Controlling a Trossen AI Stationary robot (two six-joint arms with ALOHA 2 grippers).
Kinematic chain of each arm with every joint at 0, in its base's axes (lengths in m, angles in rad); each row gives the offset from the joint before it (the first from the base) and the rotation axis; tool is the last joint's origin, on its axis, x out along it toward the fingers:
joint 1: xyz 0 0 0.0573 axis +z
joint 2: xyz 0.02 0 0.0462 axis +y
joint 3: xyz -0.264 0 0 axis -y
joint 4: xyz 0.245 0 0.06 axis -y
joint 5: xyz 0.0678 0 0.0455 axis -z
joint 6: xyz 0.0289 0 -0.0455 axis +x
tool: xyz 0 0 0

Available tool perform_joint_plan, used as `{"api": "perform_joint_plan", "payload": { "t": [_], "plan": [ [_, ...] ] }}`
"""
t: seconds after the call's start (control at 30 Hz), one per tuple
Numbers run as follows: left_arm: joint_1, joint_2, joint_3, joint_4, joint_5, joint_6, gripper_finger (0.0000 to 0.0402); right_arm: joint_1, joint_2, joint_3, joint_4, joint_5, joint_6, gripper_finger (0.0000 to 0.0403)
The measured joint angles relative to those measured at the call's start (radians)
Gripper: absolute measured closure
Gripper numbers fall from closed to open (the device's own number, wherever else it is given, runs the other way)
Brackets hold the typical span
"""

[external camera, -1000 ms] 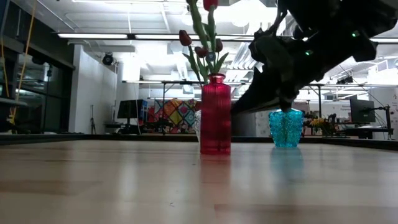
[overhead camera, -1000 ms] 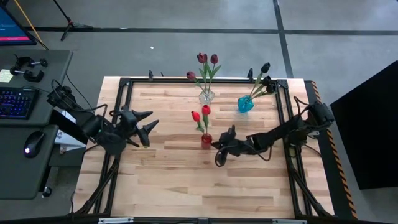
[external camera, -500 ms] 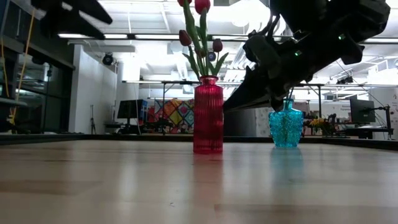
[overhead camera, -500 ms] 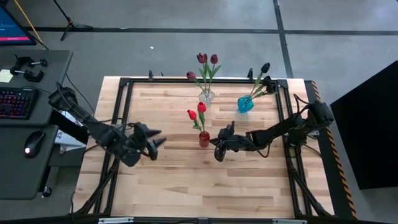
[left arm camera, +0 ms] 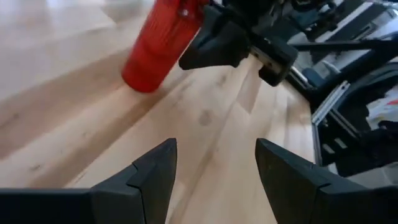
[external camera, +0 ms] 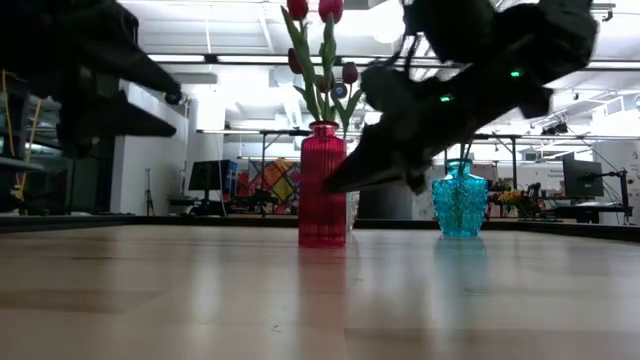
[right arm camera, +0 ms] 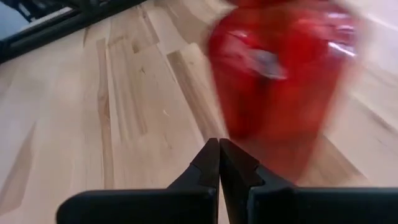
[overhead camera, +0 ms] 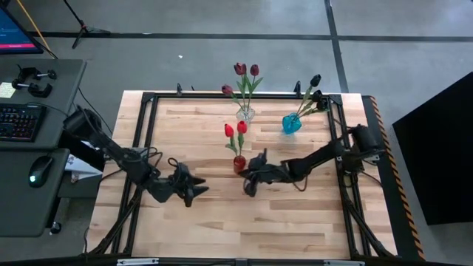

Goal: Sort flowers into vase by color
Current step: Move the red vase to the top right of the table

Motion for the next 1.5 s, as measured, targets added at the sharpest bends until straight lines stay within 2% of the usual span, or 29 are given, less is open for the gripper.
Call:
{"api": "perform_joint_plan", "payload": {
  "t": [0.07,0.27,0.43,0.53,0.63,0.7,0.87,0.97,1.17,1.27,1.4,1.5],
  "plan": [
    [0.000,0.042,-0.011,0.054,0.020,0.000,0.0195,-0.002,0.046,0.059,-0.020,-0.007,-0.034,0.0403],
    [0.000,0.160,-0.009,0.162,0.082,-0.034,0.0195,-0.029,0.114,0.215,-0.255,-0.049,-0.121,0.0403],
    [-0.002,0.229,-0.010,0.253,0.101,-0.035,0.0195,-0.051,0.094,0.260,-0.309,-0.278,-0.179,0.0403],
    [-0.004,0.249,-0.010,0.283,0.112,-0.026,0.0195,-0.038,0.074,0.262,-0.415,-0.324,-0.176,0.0403],
    [-0.004,0.251,-0.009,0.282,0.117,-0.025,0.0195,-0.030,0.067,0.260,-0.496,-0.291,-0.131,0.0403],
    [-0.004,0.250,-0.009,0.281,0.117,-0.013,0.0195,-0.030,0.066,0.260,-0.488,-0.242,-0.073,0.0403],
    [-0.004,0.249,-0.009,0.280,0.115,0.000,0.0195,-0.030,0.064,0.260,-0.495,-0.039,0.064,0.0403],
    [-0.004,0.249,-0.009,0.279,0.113,0.008,0.0195,-0.032,0.064,0.260,-0.517,0.028,0.115,0.0403],
    [-0.004,0.249,-0.009,0.274,0.088,0.017,0.0195,-0.038,0.064,0.260,-0.481,0.090,0.097,0.0403],
    [0.000,0.249,-0.009,0.274,0.066,0.040,0.0195,-0.048,0.064,0.260,-0.441,0.105,0.053,0.0403],
    [0.019,0.249,-0.009,0.274,0.061,0.044,0.0195,-0.077,0.064,0.260,-0.408,0.174,-0.013,0.0403],
    [0.031,0.249,-0.009,0.274,0.059,0.044,0.0195,-0.108,0.064,0.260,-0.365,0.167,-0.047,0.0403]
  ]
}}
